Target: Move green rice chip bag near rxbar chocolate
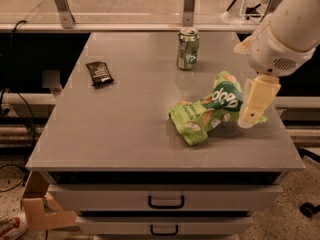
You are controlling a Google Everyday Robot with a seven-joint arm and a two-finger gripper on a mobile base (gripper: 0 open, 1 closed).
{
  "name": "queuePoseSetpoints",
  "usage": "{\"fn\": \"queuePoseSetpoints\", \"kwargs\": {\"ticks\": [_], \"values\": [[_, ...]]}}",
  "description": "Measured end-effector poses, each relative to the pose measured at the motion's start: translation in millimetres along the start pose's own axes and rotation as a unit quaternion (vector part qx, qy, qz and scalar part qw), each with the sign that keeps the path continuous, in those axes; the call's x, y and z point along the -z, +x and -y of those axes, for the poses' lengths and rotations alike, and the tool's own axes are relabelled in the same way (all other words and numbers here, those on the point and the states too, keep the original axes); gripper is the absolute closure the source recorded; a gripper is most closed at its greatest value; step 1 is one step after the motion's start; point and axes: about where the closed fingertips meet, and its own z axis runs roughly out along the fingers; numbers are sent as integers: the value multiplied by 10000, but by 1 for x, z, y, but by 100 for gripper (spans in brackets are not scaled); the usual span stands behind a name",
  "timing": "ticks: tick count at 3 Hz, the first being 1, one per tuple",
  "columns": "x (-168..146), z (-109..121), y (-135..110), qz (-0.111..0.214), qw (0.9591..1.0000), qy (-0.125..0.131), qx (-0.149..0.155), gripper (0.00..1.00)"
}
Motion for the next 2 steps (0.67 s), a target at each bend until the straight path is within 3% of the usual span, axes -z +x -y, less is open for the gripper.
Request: {"fn": "queuePoseSetpoints", "kwargs": {"ticks": [2], "values": [[-47,19,-9,151,9991,-181,366,0]]}}
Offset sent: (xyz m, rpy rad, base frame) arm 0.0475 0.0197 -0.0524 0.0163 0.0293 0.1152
